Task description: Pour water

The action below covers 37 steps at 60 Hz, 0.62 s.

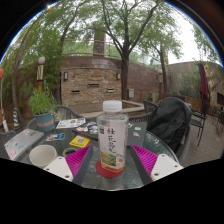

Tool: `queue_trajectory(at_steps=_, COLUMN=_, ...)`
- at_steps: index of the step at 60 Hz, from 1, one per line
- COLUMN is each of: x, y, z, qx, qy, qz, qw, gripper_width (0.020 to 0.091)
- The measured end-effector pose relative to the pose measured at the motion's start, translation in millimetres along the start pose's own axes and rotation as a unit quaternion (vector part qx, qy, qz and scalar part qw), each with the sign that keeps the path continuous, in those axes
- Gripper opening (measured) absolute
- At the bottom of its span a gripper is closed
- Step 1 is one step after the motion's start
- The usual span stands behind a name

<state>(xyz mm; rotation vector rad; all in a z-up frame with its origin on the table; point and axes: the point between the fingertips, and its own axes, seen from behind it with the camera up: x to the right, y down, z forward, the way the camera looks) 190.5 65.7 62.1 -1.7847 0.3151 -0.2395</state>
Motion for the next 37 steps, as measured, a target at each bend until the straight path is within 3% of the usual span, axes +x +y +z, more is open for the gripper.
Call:
queue_trajectory(at_steps=21, x=14, y=16, z=-140, qx=-0.033, qy=0.018, qz=-0.008, qw=0.999, gripper_width=0.084)
queue_trajectory(at_steps=37, x=1, y=-8, z=-265, qx=0.016, qy=0.001, qz=0.015, qw=1.0, gripper_width=0.0834)
